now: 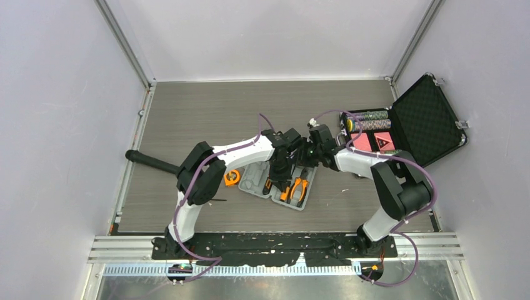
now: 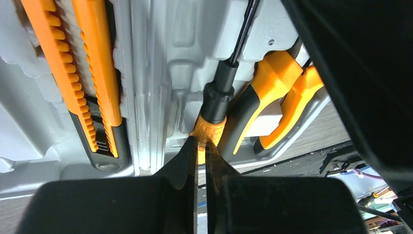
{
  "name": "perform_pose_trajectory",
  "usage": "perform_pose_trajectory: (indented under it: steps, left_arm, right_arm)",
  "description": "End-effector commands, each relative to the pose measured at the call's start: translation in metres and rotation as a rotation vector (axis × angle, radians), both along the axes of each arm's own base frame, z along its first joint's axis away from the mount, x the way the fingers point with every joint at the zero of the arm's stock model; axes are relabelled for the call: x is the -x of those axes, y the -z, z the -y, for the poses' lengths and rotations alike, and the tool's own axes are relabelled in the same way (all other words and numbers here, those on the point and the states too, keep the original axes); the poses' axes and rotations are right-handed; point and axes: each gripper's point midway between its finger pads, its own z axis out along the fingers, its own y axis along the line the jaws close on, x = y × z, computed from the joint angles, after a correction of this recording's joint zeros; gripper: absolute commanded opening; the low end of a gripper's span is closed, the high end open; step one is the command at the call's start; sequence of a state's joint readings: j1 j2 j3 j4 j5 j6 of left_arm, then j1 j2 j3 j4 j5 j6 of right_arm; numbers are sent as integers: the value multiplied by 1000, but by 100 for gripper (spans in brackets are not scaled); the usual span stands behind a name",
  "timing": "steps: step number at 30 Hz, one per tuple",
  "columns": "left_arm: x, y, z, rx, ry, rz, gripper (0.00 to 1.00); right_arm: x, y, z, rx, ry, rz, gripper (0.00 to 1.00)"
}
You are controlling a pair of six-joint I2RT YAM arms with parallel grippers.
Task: Pack the tool kit
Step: Adjust the screwdriver in the toolbox.
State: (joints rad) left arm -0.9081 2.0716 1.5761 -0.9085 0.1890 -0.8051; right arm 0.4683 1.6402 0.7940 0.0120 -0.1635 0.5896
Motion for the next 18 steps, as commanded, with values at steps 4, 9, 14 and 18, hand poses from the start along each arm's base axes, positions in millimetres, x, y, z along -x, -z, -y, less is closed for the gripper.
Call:
perform_pose_trajectory:
  steps: [4, 9, 14, 18]
  left_arm:
    - [4, 26, -19, -106, 14, 19, 9]
    - [-9, 6, -11, -47, -7, 98, 19]
    - [-25, -32, -1, 43, -34, 207, 29]
    - [-40, -65, -9, 105, -77, 292, 34]
  right_arm:
    - [10, -55, 5, -5, -86, 74, 46]
    - [12, -66, 17, 24, -67, 99, 52]
    - [20, -73, 33, 71, -52, 122, 53]
    - [27, -80, 42, 104, -58, 141, 54]
